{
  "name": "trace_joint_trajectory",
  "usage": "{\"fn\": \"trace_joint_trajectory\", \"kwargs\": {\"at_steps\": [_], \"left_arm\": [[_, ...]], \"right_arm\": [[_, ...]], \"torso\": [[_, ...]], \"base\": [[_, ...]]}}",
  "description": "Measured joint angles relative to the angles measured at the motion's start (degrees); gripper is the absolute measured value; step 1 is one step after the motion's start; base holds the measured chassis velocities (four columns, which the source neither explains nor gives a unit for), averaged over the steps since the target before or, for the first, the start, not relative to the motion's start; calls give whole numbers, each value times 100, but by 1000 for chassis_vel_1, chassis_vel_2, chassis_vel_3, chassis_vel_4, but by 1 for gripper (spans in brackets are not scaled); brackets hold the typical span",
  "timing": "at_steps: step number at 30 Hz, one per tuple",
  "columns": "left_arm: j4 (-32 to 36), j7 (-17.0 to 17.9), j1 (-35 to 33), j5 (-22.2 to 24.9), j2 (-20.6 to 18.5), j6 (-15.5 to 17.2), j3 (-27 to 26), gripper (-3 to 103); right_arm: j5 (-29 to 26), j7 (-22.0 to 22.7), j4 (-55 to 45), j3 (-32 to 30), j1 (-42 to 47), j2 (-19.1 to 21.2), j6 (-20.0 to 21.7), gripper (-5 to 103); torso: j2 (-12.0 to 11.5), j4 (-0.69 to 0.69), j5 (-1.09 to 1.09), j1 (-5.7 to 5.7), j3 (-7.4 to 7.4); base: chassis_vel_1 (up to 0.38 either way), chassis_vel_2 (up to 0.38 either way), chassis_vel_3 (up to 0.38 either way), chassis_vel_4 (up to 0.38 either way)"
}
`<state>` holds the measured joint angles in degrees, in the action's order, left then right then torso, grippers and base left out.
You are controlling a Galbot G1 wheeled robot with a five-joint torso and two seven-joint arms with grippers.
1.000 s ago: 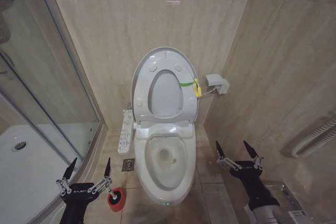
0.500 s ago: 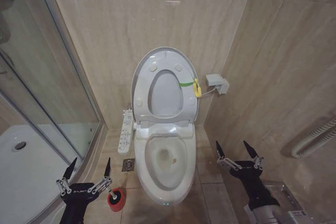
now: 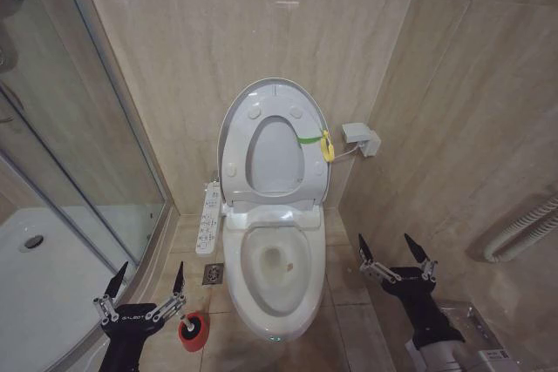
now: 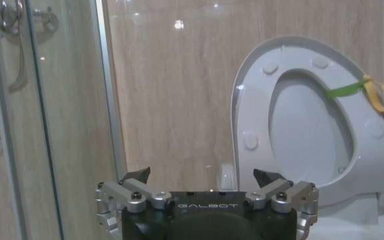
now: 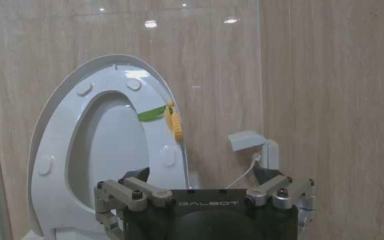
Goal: Open the toilet lid, clean the toilet bowl with a toilet brush, close the toilet lid, and flush.
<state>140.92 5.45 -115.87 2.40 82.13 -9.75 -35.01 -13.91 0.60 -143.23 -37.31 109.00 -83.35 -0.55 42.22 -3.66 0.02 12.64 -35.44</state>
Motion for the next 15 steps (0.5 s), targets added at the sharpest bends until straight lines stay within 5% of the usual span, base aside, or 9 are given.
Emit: {"fn": "trace_joint_trajectory", "kwargs": {"at_steps": [9, 15], "left_arm": [[-1232, -601, 1465, 593, 219, 1023, -132, 100], [-1694, -842, 1761, 528, 514, 979, -271, 101]], "right_arm": [[0, 0, 0, -1, 0, 0, 0, 100], [0, 1, 0, -1, 0, 0, 0, 100]], "torso": [[0, -1, -3, 0, 0], [0, 0, -3, 1, 0]], "base": [[0, 0, 0, 0], [0, 0, 0, 0]]}}
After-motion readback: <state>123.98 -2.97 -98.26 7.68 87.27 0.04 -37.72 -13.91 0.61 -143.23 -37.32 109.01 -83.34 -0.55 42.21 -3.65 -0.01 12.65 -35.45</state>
